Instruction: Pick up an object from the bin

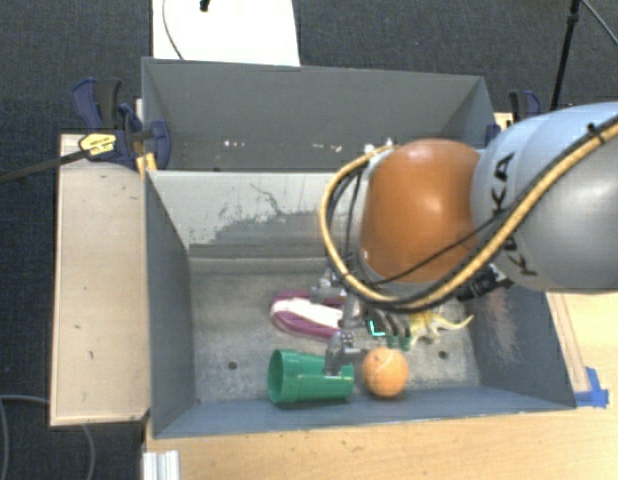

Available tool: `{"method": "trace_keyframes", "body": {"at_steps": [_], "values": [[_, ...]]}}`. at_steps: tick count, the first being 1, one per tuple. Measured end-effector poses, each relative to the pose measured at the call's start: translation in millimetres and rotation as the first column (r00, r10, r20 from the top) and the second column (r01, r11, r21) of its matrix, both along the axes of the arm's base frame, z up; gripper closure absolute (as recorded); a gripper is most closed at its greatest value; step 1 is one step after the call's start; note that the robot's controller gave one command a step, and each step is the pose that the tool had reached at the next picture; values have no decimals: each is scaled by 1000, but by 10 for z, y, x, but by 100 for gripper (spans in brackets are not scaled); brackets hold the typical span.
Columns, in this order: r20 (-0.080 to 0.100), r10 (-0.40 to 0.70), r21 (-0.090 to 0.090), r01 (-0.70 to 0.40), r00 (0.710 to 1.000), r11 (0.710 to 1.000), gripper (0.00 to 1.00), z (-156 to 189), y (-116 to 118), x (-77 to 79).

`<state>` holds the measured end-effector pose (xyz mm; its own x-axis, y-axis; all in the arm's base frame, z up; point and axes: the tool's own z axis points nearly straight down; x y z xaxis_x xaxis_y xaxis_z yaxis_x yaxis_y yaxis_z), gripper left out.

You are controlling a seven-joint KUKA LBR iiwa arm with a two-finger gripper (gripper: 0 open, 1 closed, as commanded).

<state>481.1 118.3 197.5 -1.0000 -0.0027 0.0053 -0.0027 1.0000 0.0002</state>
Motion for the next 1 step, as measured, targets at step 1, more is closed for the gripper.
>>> {"method": "trace_keyframes", "body": {"at_steps": [1], "values": [[7,-5,1,5,1000,1000,0,33,-6,19]]}}
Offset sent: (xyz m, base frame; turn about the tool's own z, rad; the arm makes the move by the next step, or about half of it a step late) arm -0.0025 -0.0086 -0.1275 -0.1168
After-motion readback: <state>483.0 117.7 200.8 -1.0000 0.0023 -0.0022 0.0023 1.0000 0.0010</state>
